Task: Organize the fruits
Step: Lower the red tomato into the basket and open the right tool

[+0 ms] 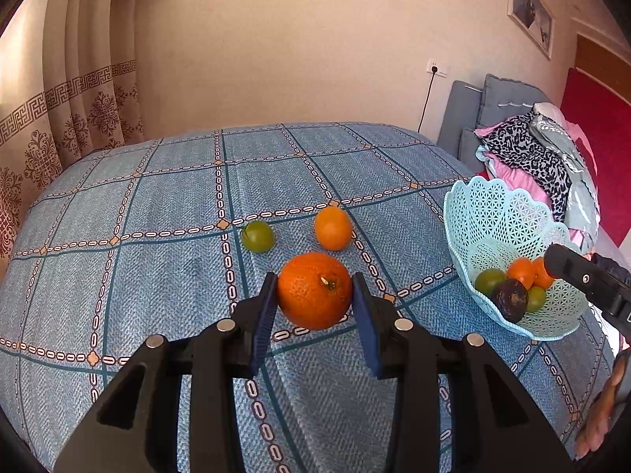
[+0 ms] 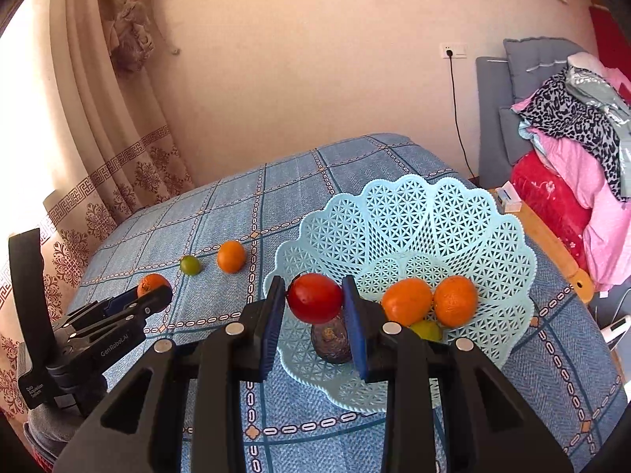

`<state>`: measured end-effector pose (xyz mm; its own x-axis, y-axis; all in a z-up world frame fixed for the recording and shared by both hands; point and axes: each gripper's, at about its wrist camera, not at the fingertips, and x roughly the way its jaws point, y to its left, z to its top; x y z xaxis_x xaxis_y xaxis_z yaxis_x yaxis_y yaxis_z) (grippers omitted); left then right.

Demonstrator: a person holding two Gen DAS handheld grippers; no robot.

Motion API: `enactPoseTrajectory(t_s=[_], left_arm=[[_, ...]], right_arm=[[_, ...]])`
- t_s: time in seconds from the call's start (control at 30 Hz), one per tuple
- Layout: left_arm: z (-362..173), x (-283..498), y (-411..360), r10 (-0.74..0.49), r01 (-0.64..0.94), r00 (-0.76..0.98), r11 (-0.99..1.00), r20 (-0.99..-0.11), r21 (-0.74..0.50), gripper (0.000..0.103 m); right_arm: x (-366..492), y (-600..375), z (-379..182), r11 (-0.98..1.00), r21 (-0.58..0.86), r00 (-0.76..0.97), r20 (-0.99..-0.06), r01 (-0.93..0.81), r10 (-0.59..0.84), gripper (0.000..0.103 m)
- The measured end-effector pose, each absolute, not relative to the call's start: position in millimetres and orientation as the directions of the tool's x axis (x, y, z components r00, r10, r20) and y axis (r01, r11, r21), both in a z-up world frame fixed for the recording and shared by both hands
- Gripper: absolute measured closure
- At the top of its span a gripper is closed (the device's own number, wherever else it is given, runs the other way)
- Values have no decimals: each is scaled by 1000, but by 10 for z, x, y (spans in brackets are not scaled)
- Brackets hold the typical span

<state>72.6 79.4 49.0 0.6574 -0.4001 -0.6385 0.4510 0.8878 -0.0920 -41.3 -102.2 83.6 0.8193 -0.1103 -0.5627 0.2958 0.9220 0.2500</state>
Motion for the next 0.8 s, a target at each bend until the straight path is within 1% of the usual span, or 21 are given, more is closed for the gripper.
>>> enactPoseTrajectory(t_s=[0.37, 0.43, 0.8], left_arm=[[509, 689, 761, -408, 461, 651, 882, -641, -93, 64], [507, 703, 751, -405, 461, 650, 883, -643, -90, 64], [572, 628, 611, -419, 493, 644, 867, -640, -73, 64]], right_arm=[[-588, -1306, 722, 899, 256, 799, -583, 355, -150, 73], [-606, -1342, 698, 896, 263, 796, -587, 358, -145, 71], [-667, -1433, 641, 882, 291, 799, -585, 371, -143, 71]])
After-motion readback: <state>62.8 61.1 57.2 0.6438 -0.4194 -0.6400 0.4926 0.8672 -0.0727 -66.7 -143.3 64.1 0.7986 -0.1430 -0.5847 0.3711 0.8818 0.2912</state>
